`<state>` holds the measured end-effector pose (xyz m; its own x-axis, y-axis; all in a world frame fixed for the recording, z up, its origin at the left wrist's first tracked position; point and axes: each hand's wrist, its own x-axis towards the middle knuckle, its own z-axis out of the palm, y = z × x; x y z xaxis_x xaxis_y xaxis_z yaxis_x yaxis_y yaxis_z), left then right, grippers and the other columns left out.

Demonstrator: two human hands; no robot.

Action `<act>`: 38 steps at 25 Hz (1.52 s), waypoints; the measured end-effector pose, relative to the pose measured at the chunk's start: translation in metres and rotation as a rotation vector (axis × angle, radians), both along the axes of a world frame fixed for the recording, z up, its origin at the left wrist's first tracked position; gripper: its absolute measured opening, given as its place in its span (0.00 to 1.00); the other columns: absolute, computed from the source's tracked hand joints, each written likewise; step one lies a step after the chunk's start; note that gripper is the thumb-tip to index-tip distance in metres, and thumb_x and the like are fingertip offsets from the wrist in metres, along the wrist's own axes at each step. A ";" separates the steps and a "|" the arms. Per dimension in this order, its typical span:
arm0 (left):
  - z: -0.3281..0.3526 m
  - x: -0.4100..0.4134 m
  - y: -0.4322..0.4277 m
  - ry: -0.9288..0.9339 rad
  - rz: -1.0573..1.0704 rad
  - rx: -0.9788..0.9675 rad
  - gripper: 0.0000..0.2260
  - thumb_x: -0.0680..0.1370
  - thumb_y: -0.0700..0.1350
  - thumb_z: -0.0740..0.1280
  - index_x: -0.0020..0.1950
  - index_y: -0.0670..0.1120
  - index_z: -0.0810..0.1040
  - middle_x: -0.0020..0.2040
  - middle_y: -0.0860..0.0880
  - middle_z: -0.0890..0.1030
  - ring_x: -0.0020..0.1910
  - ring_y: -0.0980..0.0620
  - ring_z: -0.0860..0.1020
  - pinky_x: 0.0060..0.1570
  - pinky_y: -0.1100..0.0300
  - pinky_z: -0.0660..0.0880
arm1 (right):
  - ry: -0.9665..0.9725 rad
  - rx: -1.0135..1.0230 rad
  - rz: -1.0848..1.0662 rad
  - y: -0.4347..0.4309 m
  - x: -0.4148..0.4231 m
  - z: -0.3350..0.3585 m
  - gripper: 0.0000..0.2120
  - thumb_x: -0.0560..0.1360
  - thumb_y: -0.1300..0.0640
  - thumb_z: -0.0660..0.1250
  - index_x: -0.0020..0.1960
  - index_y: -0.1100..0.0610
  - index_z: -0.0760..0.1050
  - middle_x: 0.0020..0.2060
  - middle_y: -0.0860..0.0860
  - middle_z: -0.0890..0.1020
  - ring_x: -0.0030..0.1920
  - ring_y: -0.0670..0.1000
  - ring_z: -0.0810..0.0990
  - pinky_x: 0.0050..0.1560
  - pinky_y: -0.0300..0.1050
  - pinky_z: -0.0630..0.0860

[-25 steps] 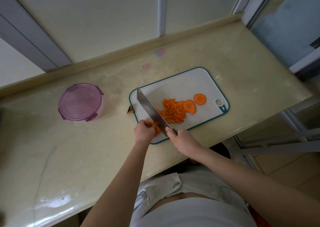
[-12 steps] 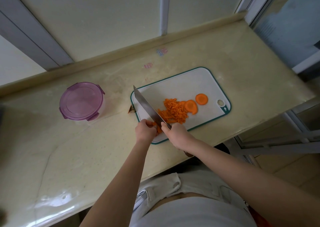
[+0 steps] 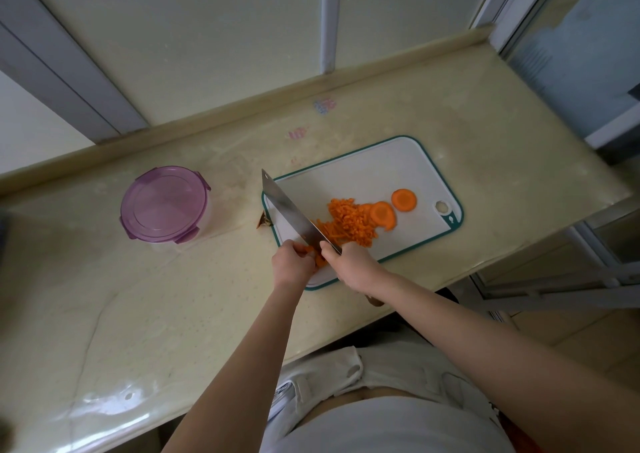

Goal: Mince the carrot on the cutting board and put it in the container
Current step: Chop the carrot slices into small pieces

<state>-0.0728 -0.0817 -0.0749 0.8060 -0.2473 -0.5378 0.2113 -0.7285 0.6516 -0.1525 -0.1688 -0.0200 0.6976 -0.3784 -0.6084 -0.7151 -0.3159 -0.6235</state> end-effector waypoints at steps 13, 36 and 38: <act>-0.002 0.002 0.002 0.054 0.033 -0.034 0.02 0.75 0.37 0.66 0.47 0.42 0.74 0.44 0.41 0.82 0.41 0.47 0.82 0.44 0.56 0.79 | 0.054 -0.075 0.082 0.009 -0.023 -0.006 0.22 0.82 0.48 0.53 0.30 0.50 0.59 0.27 0.52 0.67 0.28 0.51 0.68 0.28 0.40 0.62; -0.004 0.001 0.003 0.014 -0.004 -0.024 0.04 0.76 0.37 0.65 0.49 0.42 0.73 0.48 0.42 0.80 0.46 0.46 0.80 0.45 0.57 0.79 | 0.054 0.091 -0.092 -0.001 -0.028 0.003 0.23 0.80 0.42 0.54 0.32 0.55 0.61 0.25 0.50 0.65 0.23 0.48 0.63 0.26 0.41 0.60; -0.005 0.001 0.003 0.023 0.002 -0.026 0.04 0.76 0.37 0.65 0.50 0.42 0.72 0.48 0.42 0.80 0.46 0.46 0.80 0.45 0.55 0.79 | 0.064 0.107 -0.099 -0.001 -0.030 0.003 0.23 0.80 0.42 0.54 0.32 0.55 0.61 0.25 0.50 0.64 0.22 0.47 0.62 0.25 0.40 0.60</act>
